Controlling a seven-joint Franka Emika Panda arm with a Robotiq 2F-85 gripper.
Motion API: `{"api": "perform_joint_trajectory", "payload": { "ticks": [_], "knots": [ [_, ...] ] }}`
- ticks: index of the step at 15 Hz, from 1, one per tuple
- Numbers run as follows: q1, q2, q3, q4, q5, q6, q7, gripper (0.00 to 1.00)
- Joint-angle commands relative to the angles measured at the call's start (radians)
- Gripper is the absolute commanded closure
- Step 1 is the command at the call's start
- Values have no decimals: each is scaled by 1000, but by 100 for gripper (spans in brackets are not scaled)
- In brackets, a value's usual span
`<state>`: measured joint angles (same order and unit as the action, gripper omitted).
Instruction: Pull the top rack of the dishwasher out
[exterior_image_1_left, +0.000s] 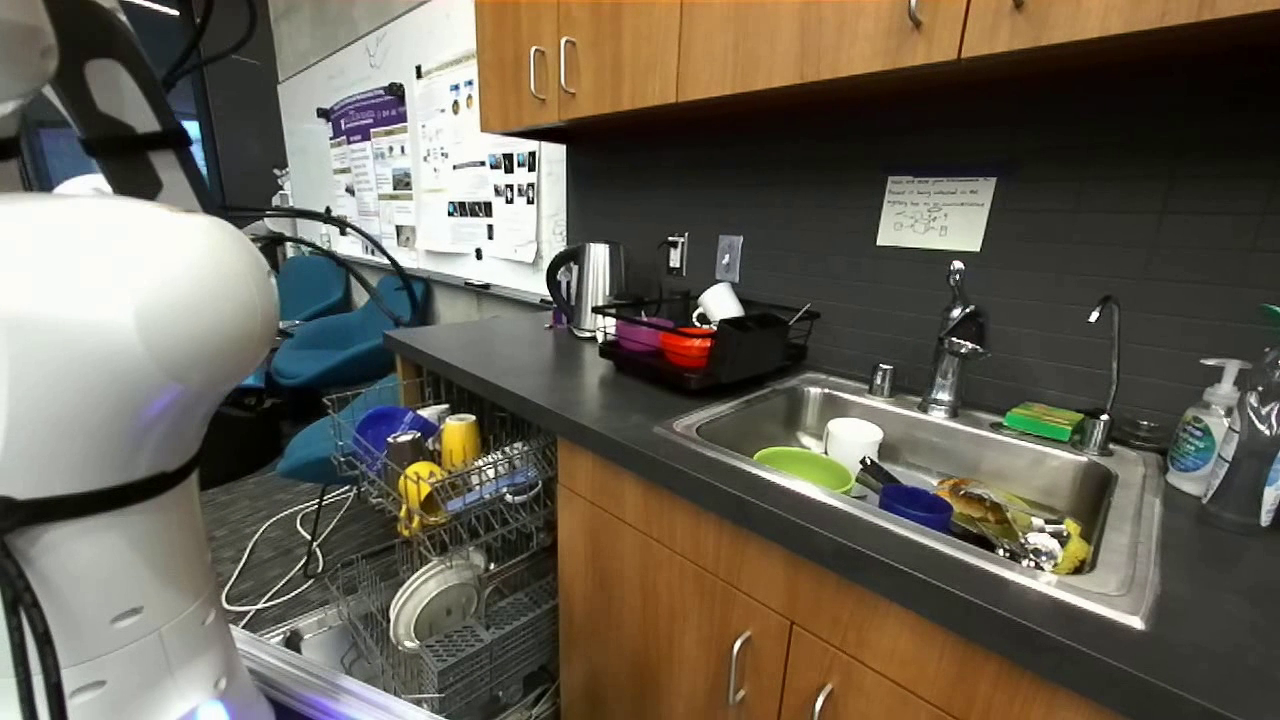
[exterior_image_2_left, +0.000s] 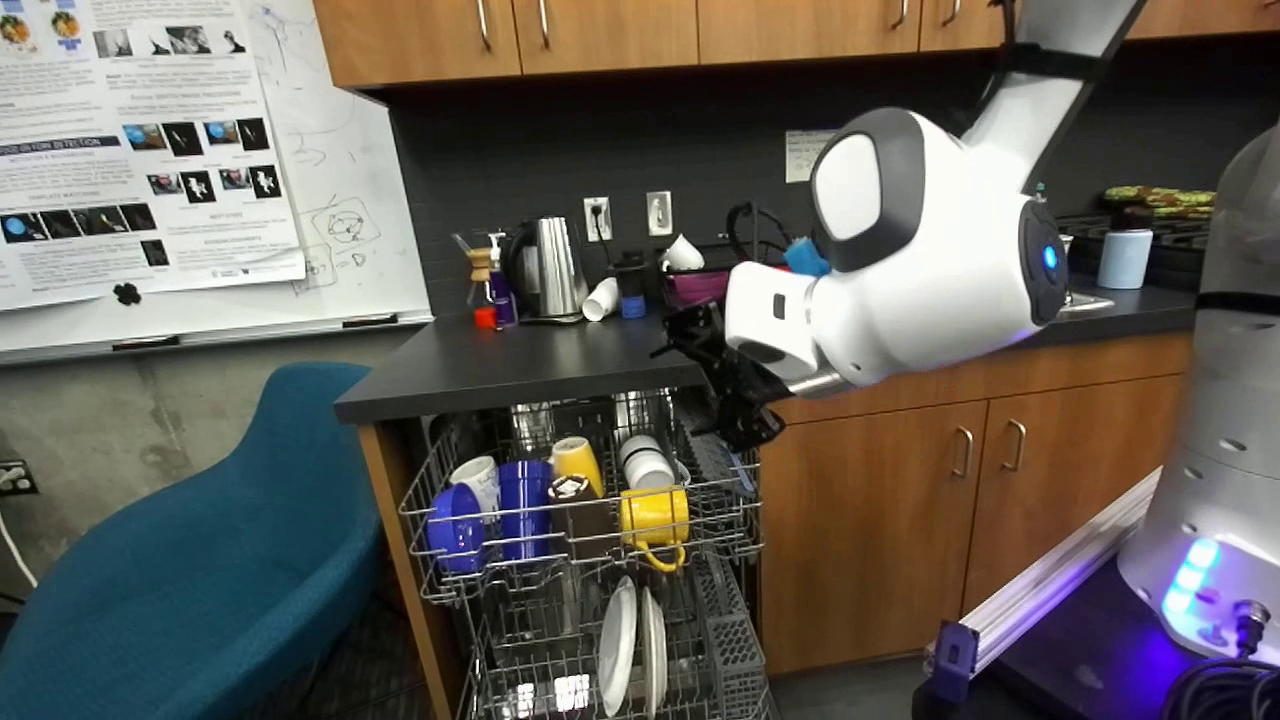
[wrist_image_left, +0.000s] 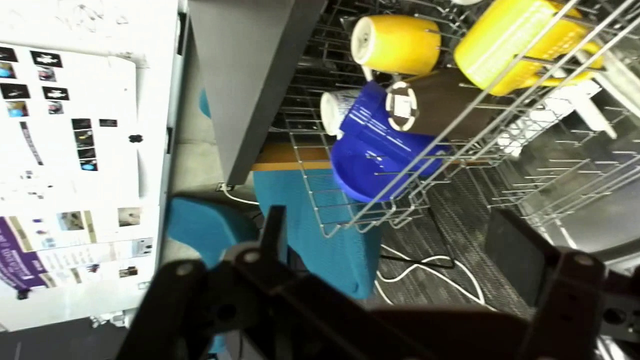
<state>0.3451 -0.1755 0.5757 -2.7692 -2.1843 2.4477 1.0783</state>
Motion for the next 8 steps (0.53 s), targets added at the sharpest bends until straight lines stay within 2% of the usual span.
{"api": "perform_joint_trajectory", "payload": {
  "ticks": [1,4,5,8],
  "knots": [
    [-26,-198,-95,-25,-142,90,182,0],
    [-48,-351,-241,-29,-173,243,288,0],
    [19,-378,-373,-21,-159,288,264,0],
    [-9,-416,-546,72,-41,444,154,0]
  ]
}}
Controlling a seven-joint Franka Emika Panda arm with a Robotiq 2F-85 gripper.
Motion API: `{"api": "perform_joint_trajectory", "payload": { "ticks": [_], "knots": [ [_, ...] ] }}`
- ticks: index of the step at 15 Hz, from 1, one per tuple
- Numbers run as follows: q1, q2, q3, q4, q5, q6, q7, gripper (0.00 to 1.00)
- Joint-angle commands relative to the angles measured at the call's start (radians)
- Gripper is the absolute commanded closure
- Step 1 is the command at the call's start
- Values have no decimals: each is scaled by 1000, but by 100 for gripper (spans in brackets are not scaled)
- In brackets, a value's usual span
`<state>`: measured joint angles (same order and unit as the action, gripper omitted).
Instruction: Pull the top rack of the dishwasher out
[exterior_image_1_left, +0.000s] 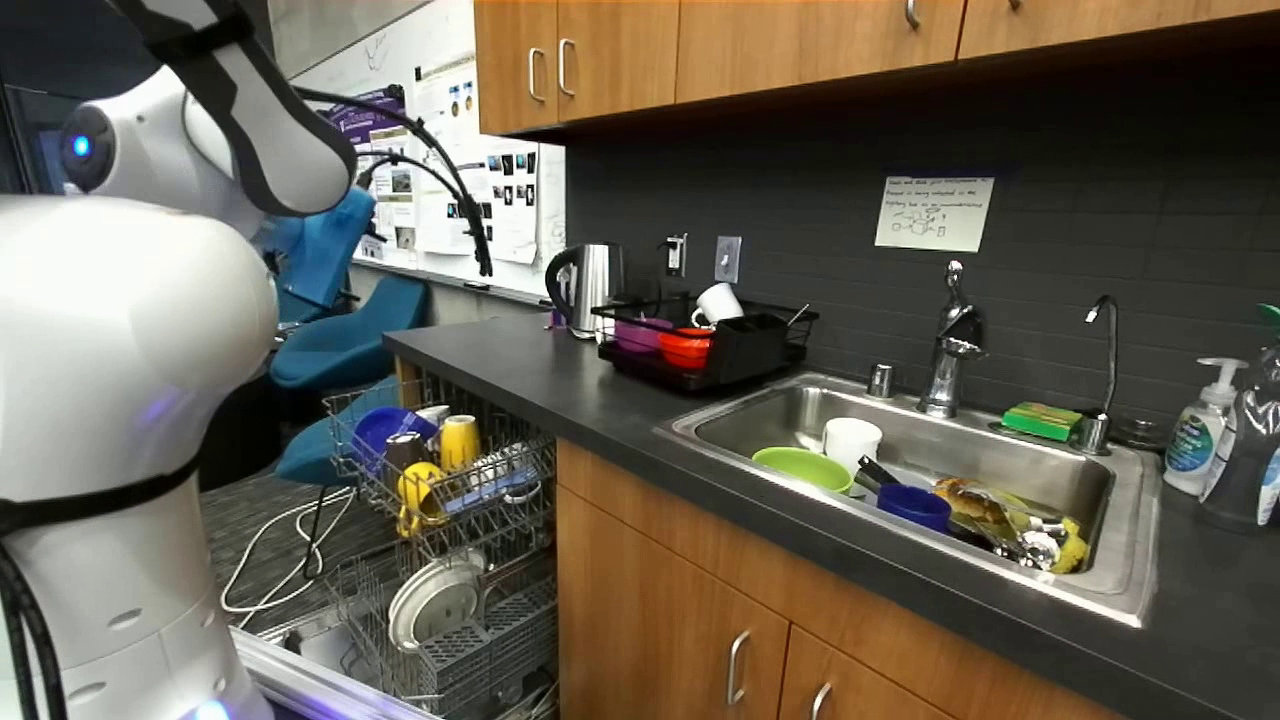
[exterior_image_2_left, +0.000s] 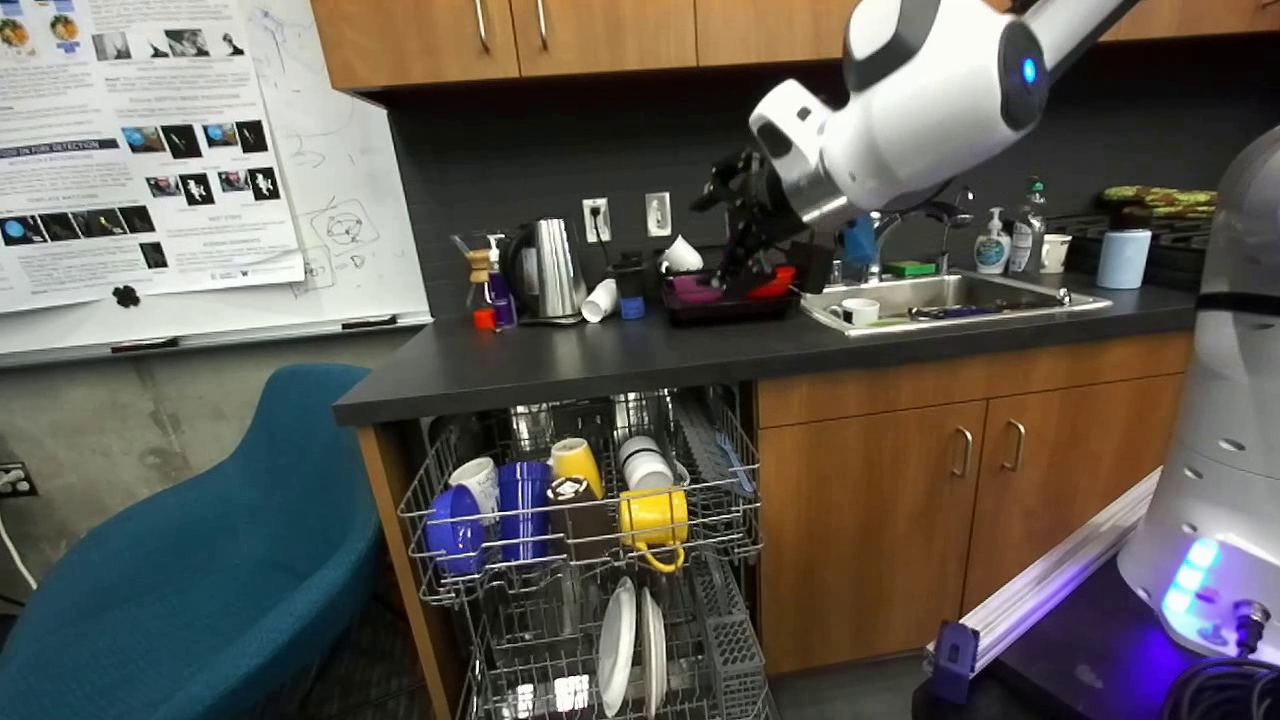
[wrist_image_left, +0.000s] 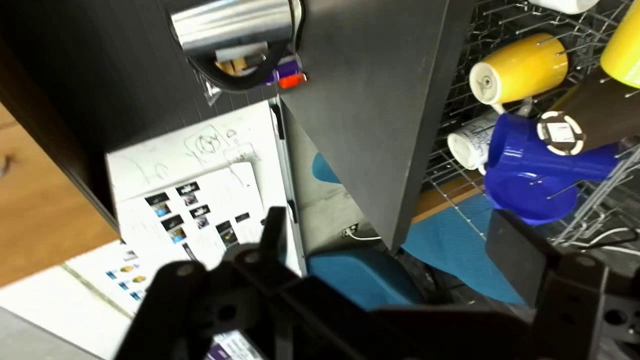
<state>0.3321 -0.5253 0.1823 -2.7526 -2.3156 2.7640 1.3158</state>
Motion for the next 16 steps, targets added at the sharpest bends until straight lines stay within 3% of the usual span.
{"api": "perform_joint_trajectory", "payload": {
  "ticks": [1,7,9,15,16],
  "knots": [
    [-13,-57,-184,89,173,151,-136,0],
    [-82,88,-214,238,754,48,-399,0],
    [-69,132,-220,268,925,-31,-461,0],
    [-100,209,-177,343,1489,-224,-660,0],
    [-160,188,-122,306,1414,-162,-634,0]
  ]
}}
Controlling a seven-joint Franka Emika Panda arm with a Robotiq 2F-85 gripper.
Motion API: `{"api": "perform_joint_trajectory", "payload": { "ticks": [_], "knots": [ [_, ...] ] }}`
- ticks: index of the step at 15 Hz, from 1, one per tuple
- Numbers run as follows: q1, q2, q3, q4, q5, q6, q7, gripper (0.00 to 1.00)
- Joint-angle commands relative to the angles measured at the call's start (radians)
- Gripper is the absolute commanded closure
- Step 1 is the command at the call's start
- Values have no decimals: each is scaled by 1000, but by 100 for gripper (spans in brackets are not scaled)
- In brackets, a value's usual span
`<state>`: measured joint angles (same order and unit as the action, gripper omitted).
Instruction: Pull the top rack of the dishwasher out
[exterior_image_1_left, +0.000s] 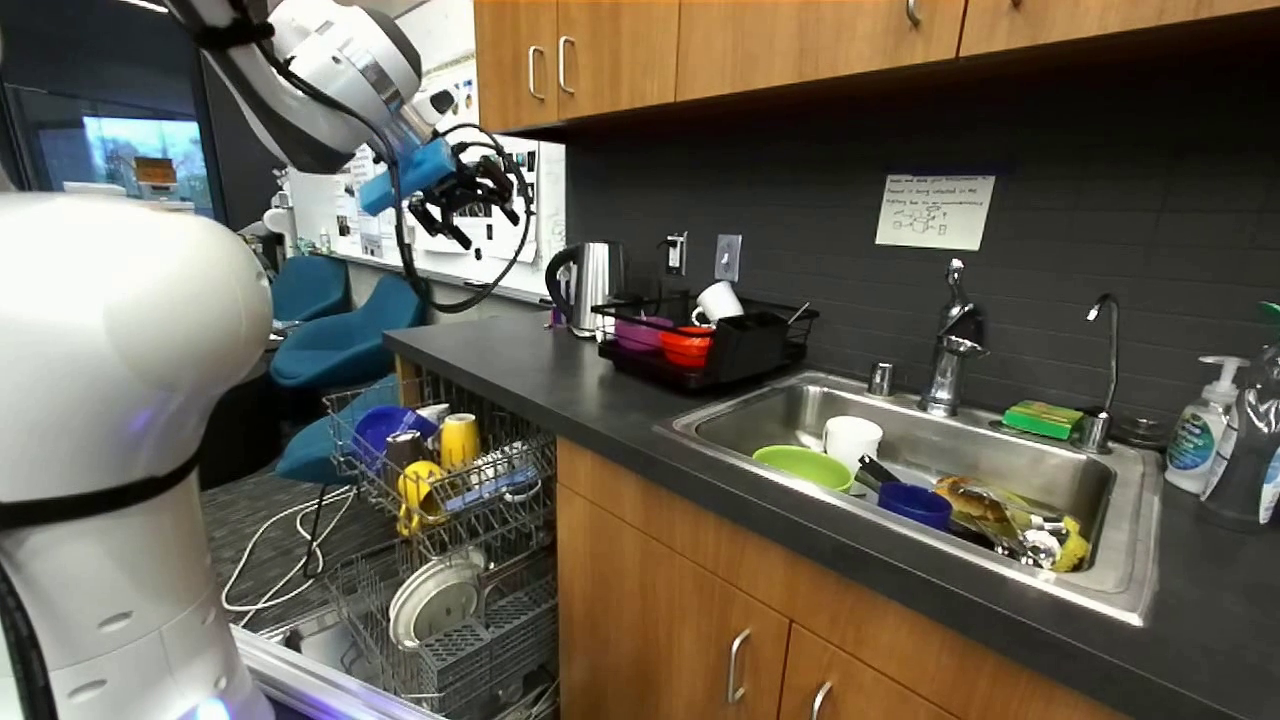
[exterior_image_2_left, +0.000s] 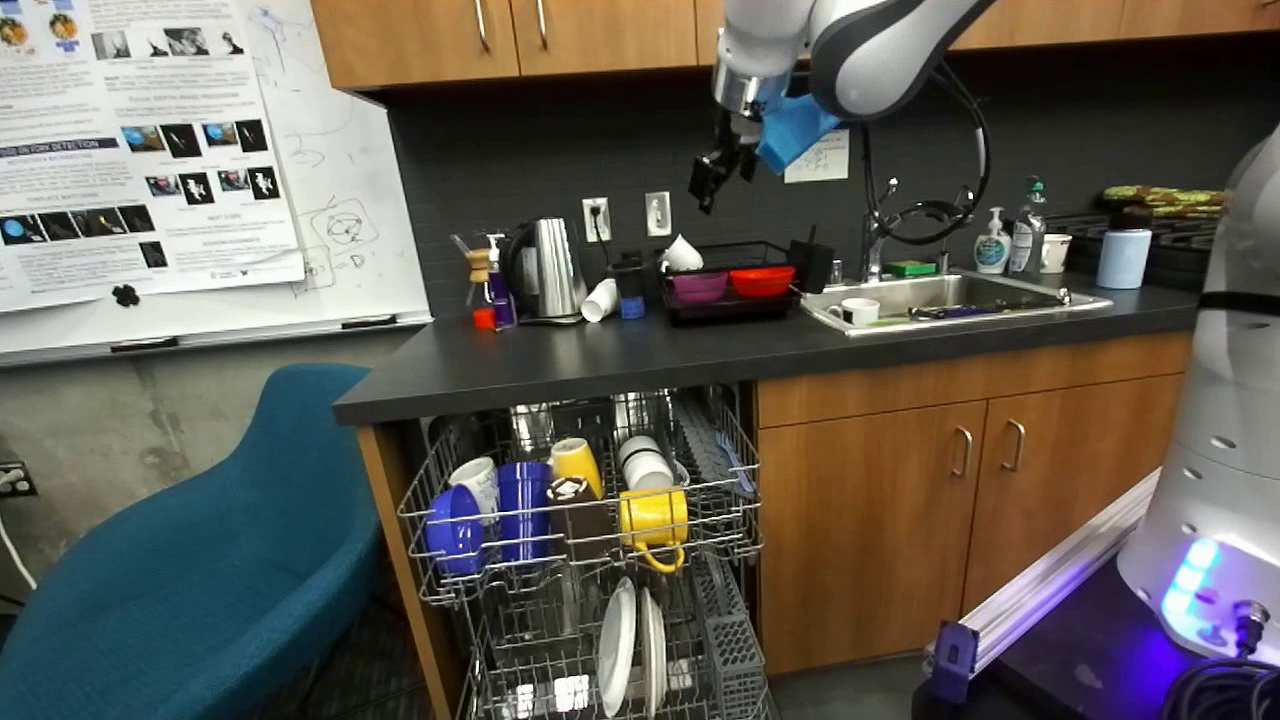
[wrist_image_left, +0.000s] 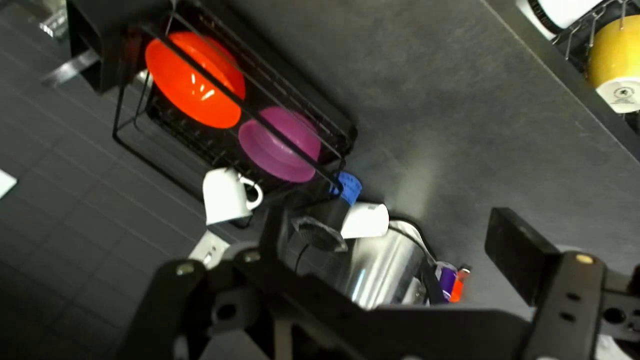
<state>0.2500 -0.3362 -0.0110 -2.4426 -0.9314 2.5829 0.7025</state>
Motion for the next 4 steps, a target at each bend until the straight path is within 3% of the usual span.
{"api": "perform_joint_trajectory", "payload": {
  "ticks": [1,4],
  "knots": [
    [-80,5,76,6,88,0,-44,0],
    [-83,13,77,15,117,-9,-49,0]
  ]
}}
